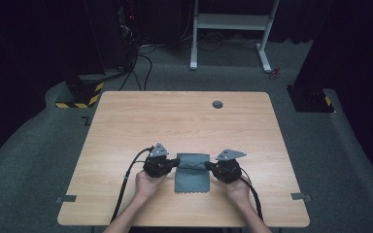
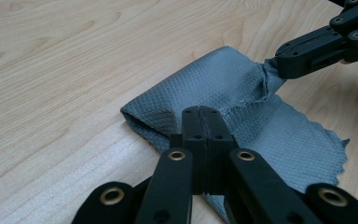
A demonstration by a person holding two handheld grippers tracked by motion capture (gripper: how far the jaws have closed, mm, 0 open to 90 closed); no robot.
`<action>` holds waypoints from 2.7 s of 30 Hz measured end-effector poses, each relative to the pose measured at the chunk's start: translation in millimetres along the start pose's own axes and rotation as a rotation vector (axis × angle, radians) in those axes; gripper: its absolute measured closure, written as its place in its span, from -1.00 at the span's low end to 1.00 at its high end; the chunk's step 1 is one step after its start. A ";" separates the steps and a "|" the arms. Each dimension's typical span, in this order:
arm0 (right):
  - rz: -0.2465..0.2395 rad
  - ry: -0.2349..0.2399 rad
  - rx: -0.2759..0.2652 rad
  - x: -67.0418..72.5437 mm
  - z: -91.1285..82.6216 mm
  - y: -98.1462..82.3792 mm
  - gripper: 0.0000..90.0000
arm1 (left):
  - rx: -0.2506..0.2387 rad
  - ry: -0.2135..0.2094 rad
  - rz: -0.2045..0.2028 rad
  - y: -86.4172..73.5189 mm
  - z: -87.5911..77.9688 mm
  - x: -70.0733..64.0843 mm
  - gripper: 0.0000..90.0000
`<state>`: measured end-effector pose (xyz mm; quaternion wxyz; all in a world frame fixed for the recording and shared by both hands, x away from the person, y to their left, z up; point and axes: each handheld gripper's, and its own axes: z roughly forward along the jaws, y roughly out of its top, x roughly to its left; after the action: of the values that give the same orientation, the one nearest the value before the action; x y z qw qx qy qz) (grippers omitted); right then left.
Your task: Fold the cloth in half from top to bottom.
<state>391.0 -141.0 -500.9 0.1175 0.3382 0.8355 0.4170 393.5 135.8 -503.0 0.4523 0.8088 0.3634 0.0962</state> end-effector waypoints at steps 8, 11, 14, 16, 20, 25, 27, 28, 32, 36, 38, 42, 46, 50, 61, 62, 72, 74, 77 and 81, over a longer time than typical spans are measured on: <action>0.001 0.006 -0.001 2.6 -0.2 -2.1 0.99 | -0.005 -0.011 -0.002 -3.5 -2.3 -1.0 1.00; 0.004 0.012 -0.007 3.7 -1.4 -2.2 0.99 | -0.005 -0.012 -0.005 -4.3 -3.0 -1.6 1.00; 0.005 0.014 -0.008 4.8 -2.2 -3.0 0.99 | -0.006 -0.015 -0.003 -4.4 -3.3 -2.1 1.00; -0.001 0.015 -0.006 5.6 -3.4 -3.7 0.99 | -0.008 -0.021 -0.010 -4.7 -4.2 -3.6 1.00; -0.003 0.019 -0.012 6.8 -7.0 -6.7 0.99 | -0.004 -0.025 0.001 -7.2 -4.7 -5.4 1.00; 0.000 0.023 -0.007 8.4 -7.2 -10.1 0.99 | 0.001 -0.028 0.008 -9.7 -5.7 -8.1 1.00; -0.010 0.020 -0.011 9.2 -9.3 -10.4 0.99 | -0.003 -0.028 0.018 -10.0 -7.3 -9.6 1.00; -0.009 0.023 -0.011 9.5 -10.0 -10.8 0.99 | -0.005 -0.029 0.018 -10.6 -7.6 -10.4 1.00; -0.010 0.025 -0.006 11.5 -10.4 -14.3 0.99 | -0.002 -0.032 0.016 -14.2 -7.9 -13.1 1.00; -0.015 0.031 -0.008 14.6 -12.1 -15.7 0.99 | -0.005 -0.035 0.015 -16.2 -11.1 -14.6 1.00; -0.016 0.037 -0.014 16.8 -13.9 -16.6 0.99 | -0.003 -0.038 0.020 -17.7 -12.5 -15.6 0.99; -0.016 0.043 -0.010 18.8 -14.7 -19.5 0.99 | -0.006 -0.042 0.015 -21.2 -12.9 -17.3 0.99; -0.016 0.043 -0.008 19.3 -16.3 -21.8 0.99 | -0.001 -0.047 0.019 -22.7 -13.1 -20.5 0.99; -0.023 0.041 -0.002 21.8 -17.0 -25.0 0.99 | 0.006 -0.042 0.037 -25.5 -13.8 -23.4 1.00; -0.041 0.043 0.022 28.5 -14.8 -32.7 0.99 | 0.015 -0.048 0.027 -33.3 -15.1 -27.5 0.99; -0.039 0.044 0.021 28.6 -15.0 -33.1 0.98 | 0.013 -0.048 0.030 -33.4 -15.2 -27.9 0.99; -0.045 0.043 0.025 29.9 -15.5 -37.6 0.98 | 0.019 -0.051 0.036 -37.9 -15.8 -32.0 0.99; -0.045 0.044 0.025 30.9 -15.9 -38.1 0.97 | 0.020 -0.054 0.040 -39.2 -16.6 -32.6 0.99; -0.045 0.047 0.027 32.1 -15.2 -40.1 0.97 | 0.025 -0.057 0.039 -41.4 -16.4 -33.2 0.99; -0.043 0.047 0.024 32.1 -15.4 -41.6 0.97 | 0.031 -0.056 0.047 -42.4 -16.4 -34.0 0.99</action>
<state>340.3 -146.8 -520.9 0.1028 0.3115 0.8501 0.4120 340.0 137.5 -521.7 0.4474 0.8263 0.3330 0.0783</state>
